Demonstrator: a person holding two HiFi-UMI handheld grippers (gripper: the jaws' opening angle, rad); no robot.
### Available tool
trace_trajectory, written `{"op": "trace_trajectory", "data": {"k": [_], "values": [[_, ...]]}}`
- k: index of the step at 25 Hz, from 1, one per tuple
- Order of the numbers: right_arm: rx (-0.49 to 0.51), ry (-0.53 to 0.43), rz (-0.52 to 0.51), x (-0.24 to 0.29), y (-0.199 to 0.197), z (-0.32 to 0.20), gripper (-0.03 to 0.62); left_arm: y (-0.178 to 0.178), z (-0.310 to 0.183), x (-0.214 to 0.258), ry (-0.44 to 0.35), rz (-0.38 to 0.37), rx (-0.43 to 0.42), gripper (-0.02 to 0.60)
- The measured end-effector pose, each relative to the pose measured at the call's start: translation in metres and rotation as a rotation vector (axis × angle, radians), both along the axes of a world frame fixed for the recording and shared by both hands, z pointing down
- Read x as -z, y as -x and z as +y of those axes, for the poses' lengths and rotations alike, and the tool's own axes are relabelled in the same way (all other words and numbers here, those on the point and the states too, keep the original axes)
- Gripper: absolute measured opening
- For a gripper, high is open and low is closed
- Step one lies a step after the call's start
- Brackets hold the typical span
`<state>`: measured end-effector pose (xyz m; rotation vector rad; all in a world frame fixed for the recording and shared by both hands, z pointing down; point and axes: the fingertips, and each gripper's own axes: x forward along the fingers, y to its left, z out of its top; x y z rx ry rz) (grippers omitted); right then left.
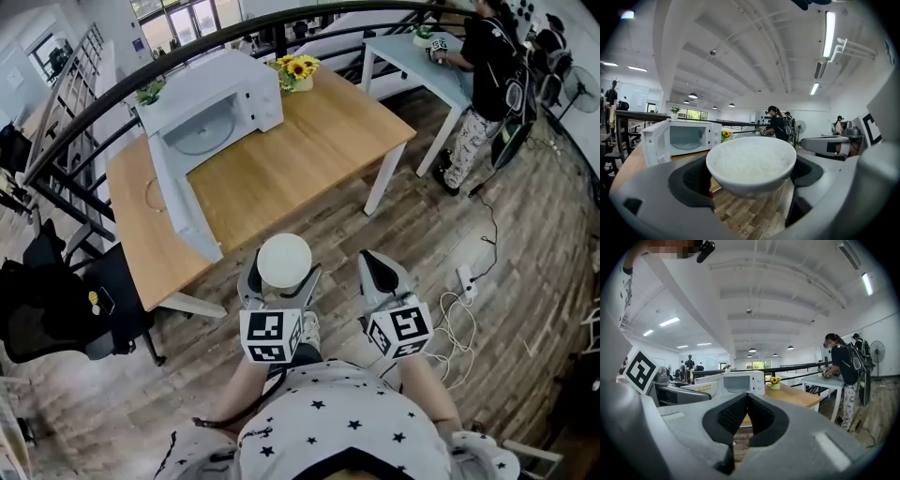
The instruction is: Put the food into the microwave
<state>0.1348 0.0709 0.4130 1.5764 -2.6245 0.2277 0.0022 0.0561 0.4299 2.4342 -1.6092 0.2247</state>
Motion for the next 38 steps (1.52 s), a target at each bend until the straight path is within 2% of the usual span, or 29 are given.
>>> {"op": "trace_trajectory", "data": {"k": [7, 17, 24, 38], "values": [[0.027, -0.001, 0.015, 0.003, 0.018, -0.076, 0.006, 0.019, -0.077, 0.002, -0.002, 0.012, 0.026, 0.481], [0.072, -0.003, 0.015, 0.000, 0.051, -0.161, 0.006, 0.049, -0.153, -0.004, 0.007, -0.003, 0.062, 0.481], [0.094, -0.010, 0.016, -0.001, 0.068, -0.202, 0.006, 0.067, -0.191, -0.008, 0.010, 0.005, 0.092, 0.481], [0.139, 0.009, 0.030, -0.005, 0.083, -0.249, 0.006, 0.081, -0.237, -0.013, 0.022, 0.032, 0.144, 0.481]]}}
